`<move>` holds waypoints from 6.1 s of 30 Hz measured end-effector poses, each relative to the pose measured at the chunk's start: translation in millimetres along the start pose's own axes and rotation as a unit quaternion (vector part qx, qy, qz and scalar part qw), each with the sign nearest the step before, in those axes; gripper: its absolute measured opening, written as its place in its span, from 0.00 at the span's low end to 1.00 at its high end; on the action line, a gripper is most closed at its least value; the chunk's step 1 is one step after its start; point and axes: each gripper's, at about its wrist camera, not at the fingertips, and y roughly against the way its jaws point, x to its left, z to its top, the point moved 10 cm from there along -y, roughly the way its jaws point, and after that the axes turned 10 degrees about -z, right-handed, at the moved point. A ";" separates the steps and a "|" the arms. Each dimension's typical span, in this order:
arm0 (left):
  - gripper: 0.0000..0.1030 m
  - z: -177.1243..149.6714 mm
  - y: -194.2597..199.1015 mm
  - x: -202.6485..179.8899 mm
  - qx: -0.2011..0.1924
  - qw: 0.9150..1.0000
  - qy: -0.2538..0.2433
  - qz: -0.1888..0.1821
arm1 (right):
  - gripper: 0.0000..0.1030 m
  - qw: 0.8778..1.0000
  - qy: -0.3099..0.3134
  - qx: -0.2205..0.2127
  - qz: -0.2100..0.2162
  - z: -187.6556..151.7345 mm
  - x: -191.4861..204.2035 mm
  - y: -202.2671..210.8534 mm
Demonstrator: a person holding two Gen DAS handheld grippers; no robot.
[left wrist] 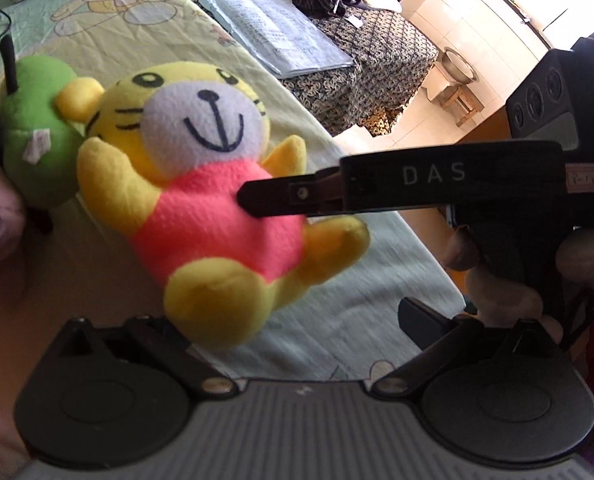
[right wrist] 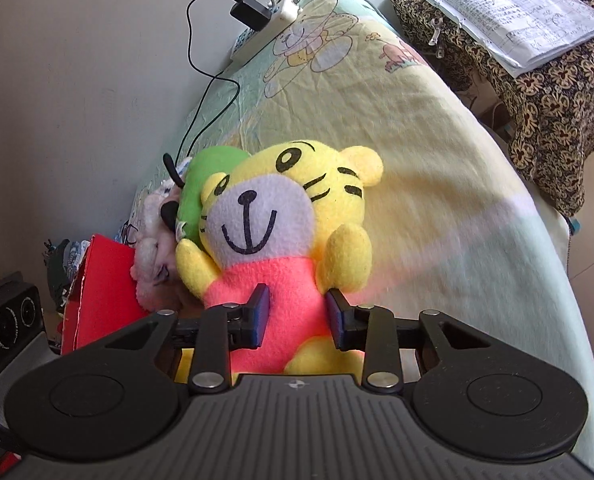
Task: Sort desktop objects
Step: 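Carry the held yellow tiger plush toward the red box with the right tool, then lower the tiger plush into the red box and open the right tool, then move the right tool to the green bean plush and grasp it, then lift the green plush and carry it toward the red box with the right tool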
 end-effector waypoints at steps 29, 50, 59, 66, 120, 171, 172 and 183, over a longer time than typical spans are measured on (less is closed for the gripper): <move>0.81 5.3 25.6 25.3 -0.072 0.996 0.044 0.025 | 0.41 0.999 -0.032 -0.025 0.006 -31.2 12.0 11.3; 0.81 -51.2 246.9 67.1 -0.256 0.964 -0.025 0.068 | 0.40 0.978 0.111 -0.148 0.093 -68.7 238.7 39.2; 0.82 -71.8 288.5 140.8 -0.261 0.962 -0.005 0.073 | 0.38 0.974 0.147 -0.162 0.057 -81.1 306.4 -16.8; 0.82 -83.6 279.2 189.1 -0.237 0.970 0.026 0.057 | 0.37 0.972 0.172 -0.156 -0.025 -89.2 322.8 -53.7; 0.90 -112.9 269.3 212.7 -0.202 0.968 0.065 0.131 | 0.29 0.978 0.126 -0.168 -0.011 -107.0 293.1 -55.1; 0.90 42.8 25.6 107.7 -0.142 0.982 0.106 0.060 | 0.52 0.998 0.028 -0.047 -0.005 59.0 60.3 -50.0; 0.90 43.4 24.9 111.4 -0.142 0.982 0.109 0.061 | 0.52 0.999 0.029 -0.043 -0.006 61.1 60.0 -55.0; 0.91 51.8 16.9 121.3 -0.142 0.983 0.108 0.048 | 0.51 0.999 0.021 -0.014 0.020 70.0 49.4 -77.4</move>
